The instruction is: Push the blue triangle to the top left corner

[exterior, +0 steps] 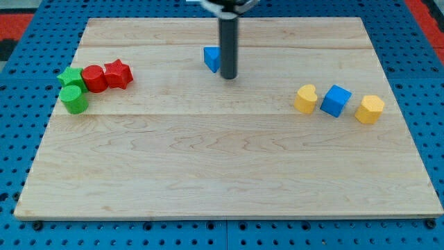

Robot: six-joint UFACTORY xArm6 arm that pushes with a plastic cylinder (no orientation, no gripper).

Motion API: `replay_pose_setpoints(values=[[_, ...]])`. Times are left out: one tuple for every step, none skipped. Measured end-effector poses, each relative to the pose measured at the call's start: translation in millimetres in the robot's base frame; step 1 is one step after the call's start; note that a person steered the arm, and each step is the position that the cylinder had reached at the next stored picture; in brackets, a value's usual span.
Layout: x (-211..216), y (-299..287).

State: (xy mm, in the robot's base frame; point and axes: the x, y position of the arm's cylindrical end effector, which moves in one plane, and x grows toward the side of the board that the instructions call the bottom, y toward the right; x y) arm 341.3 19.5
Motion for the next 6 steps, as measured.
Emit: replay_pose_setpoints(values=[[-33.9,-70.1],[-115.9,-139.9],[-107.5,-120.0],[-127.5,-178.1],[-134.7,-204.4],[-114.7,-129.2]])
